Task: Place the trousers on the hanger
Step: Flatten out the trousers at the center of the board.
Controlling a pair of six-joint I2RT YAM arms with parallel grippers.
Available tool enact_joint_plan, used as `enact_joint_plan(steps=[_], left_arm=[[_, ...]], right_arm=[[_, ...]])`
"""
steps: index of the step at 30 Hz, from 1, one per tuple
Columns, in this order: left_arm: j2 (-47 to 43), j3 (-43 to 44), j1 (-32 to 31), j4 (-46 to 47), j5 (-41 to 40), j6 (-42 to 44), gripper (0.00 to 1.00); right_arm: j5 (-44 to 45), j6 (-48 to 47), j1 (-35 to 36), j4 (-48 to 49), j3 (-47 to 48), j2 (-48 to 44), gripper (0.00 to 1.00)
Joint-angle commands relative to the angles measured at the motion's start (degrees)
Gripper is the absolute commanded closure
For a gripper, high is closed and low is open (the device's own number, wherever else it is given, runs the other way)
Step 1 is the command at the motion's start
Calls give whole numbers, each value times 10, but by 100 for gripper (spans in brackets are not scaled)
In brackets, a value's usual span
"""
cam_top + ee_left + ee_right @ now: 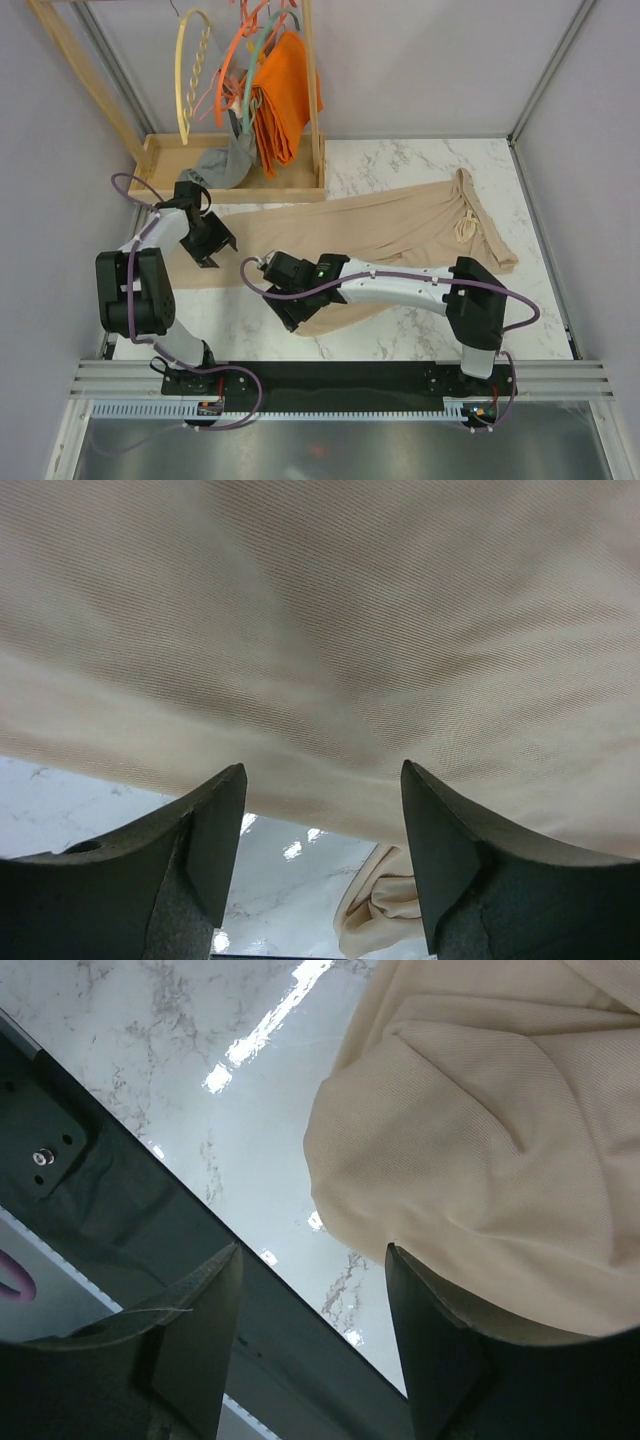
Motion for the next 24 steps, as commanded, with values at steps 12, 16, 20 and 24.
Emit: enact_joint_plan(steps=[12,16,20,24], left_arm=[[45,48,12,-21,25,50,28],[44,49,17,-25,20,57,27],[62,51,31,-25,22,64,26],[87,59,43,-24,19,74,26]], right_arm=[[110,2,23,2,23,104,42],[71,-32,28,-22,24,82,99],[-43,-70,32,-28,-11,6,100],[-188,-124,33,-37,-36,-66,100]])
